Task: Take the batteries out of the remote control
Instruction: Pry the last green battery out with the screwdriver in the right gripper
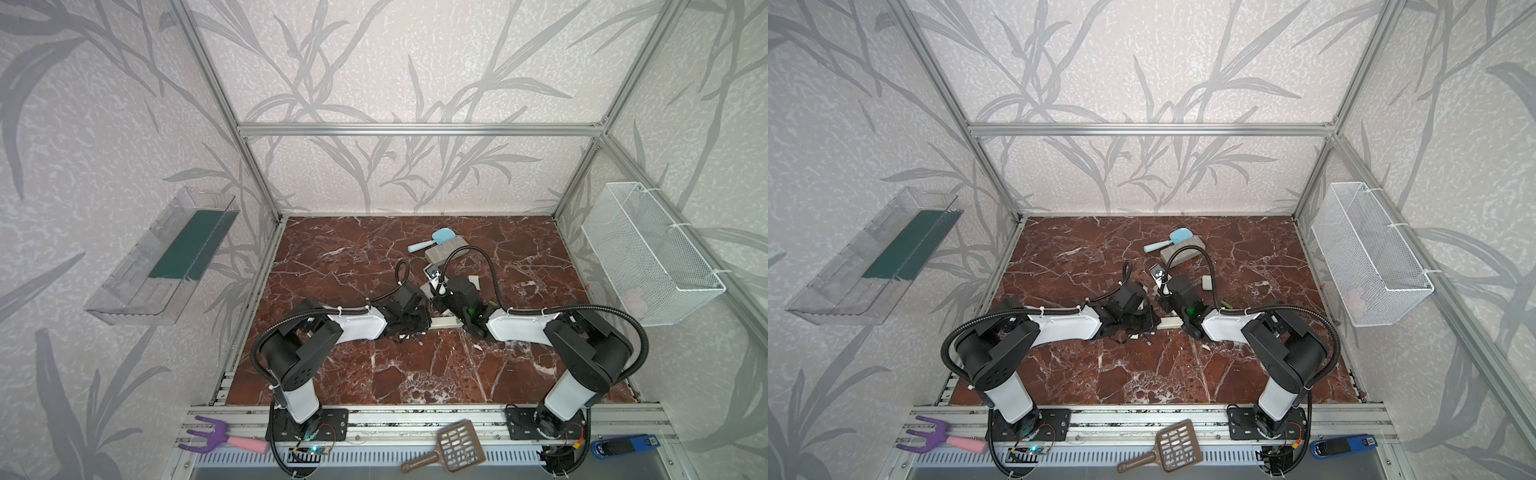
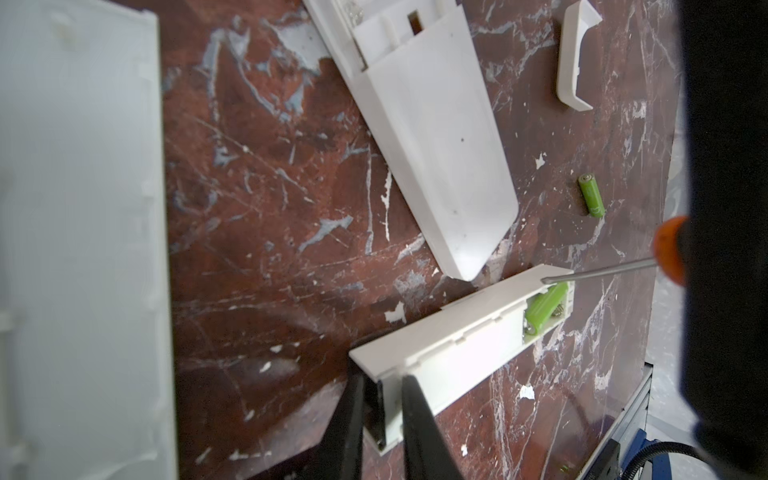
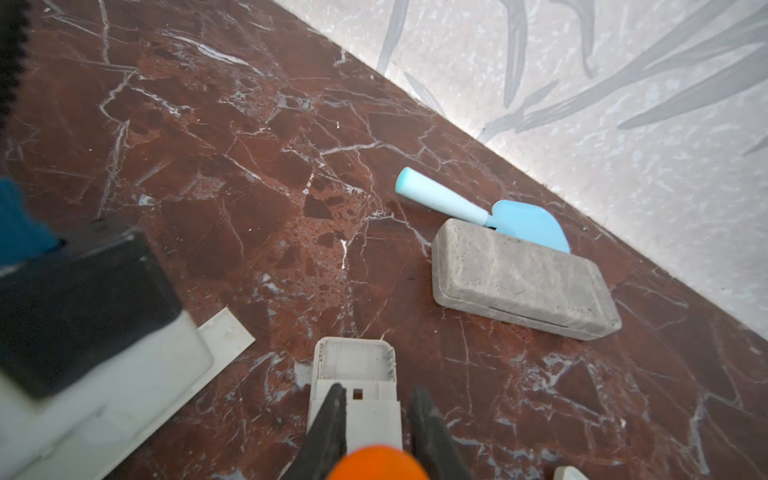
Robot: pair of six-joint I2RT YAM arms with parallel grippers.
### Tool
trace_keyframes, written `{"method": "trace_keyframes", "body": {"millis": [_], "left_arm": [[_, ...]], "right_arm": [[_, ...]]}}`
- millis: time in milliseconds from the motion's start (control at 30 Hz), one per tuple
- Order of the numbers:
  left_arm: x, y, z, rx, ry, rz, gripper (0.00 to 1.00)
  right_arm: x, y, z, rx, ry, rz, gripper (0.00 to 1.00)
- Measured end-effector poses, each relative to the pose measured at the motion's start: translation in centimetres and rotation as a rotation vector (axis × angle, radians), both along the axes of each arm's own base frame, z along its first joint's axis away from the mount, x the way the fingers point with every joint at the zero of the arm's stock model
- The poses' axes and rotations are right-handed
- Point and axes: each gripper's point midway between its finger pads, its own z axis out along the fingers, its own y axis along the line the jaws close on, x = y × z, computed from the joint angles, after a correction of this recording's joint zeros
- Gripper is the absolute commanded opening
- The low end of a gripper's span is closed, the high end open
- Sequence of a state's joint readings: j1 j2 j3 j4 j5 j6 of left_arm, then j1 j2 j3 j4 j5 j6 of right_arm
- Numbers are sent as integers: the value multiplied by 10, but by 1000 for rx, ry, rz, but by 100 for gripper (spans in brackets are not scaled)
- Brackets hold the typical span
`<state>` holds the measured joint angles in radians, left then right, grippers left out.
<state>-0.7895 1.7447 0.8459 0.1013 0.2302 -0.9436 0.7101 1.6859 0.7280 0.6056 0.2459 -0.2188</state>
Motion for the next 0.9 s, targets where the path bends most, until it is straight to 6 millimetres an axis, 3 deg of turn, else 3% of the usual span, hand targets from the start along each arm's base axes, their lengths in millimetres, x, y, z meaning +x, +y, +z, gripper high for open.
{"method": "trace_keyframes", "body": {"millis": [267,500,700,900], "left_arm": [[0,0,0,0,0,-1,20],[0,0,0,0,0,-1,20],[0,0,0,-2,2,-2,20],[0,0,0,-2,1,-1,20]], "right_arm": [[9,-10,10,-15,-34,-24,0],[-3,3,35,96,-36,20,0],[-16,20,32,132,-4,77,0],[-18,19,19,126,26,74,0]]}}
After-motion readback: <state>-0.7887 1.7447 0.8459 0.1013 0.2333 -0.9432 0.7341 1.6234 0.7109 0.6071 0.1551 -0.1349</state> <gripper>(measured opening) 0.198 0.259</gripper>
